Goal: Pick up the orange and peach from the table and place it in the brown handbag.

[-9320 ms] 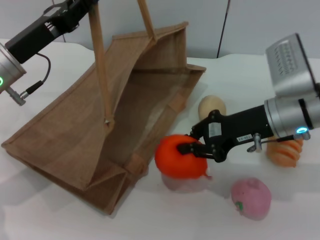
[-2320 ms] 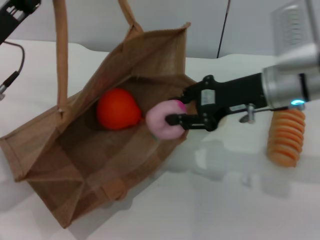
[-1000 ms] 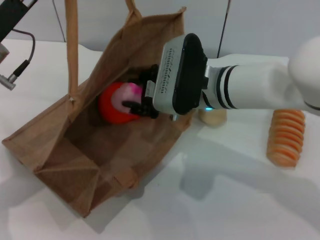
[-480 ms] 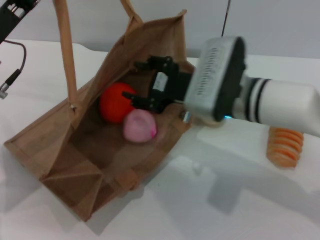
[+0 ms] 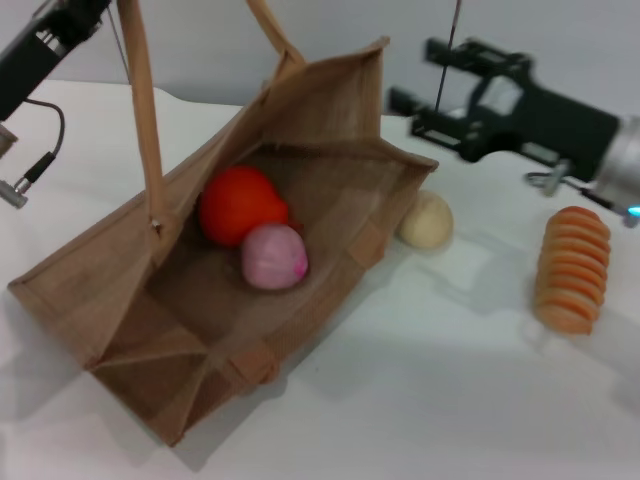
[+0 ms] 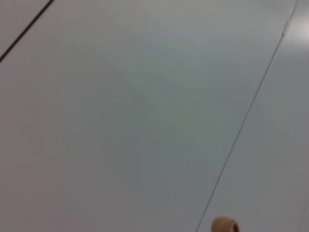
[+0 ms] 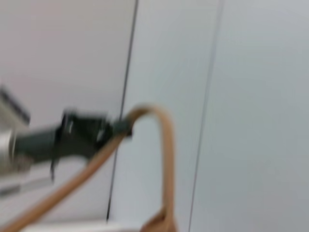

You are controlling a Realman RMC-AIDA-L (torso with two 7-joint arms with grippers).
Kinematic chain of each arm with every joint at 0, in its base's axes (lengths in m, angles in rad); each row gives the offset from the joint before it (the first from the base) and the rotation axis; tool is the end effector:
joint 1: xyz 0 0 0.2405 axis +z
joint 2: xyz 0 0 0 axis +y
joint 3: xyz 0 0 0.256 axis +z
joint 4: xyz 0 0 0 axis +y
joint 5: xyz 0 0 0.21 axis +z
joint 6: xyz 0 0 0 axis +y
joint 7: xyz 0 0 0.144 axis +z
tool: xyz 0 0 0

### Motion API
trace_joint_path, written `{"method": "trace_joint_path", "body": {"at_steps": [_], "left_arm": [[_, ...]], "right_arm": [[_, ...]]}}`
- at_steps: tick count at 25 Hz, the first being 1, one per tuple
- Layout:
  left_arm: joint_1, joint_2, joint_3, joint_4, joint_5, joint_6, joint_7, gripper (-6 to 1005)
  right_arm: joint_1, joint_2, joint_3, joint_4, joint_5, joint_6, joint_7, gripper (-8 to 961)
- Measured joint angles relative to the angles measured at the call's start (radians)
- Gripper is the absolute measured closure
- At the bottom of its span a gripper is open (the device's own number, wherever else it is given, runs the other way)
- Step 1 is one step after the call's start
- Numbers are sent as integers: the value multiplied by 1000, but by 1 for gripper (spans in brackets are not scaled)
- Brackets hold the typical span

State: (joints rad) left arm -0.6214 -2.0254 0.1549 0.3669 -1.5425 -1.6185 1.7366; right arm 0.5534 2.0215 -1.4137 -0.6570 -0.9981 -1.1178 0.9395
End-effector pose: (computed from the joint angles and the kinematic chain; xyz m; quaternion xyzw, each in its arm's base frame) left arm -0.2541 0.3698 0.0856 -0.7071 -0.2845 -0.5836 0.2802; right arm 0.1775 0.3878 -0.0120 -0.8940 0.0357 0.3481 0.2798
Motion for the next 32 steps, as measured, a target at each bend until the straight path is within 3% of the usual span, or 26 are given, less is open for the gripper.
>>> {"method": "trace_joint_path", "body": {"at_steps": [4, 9, 15, 23, 25, 32], "left_arm": [[-12, -1, 0, -38, 22, 26, 92, 879], [-21, -2, -1, -77, 45, 50, 203, 703], [-22, -5, -14, -179, 9, 70, 430, 545], [-15, -13, -14, -412, -239, 169, 948, 277], [-14, -14, -14, -445, -285, 183, 1024, 279], [-6, -16, -14, -471, -366, 256, 1074, 282]], "right_arm": [[14, -1, 191, 150, 0, -217, -107, 250], [17, -1, 315, 247, 1, -345, -219, 251], [18, -1, 368, 299, 1, -358, -284, 252], [30, 0, 560, 461, 1, -345, -554, 253], [30, 2, 671, 520, 1, -344, -642, 253], [24, 2, 836, 593, 1, -345, -749, 254]]}}
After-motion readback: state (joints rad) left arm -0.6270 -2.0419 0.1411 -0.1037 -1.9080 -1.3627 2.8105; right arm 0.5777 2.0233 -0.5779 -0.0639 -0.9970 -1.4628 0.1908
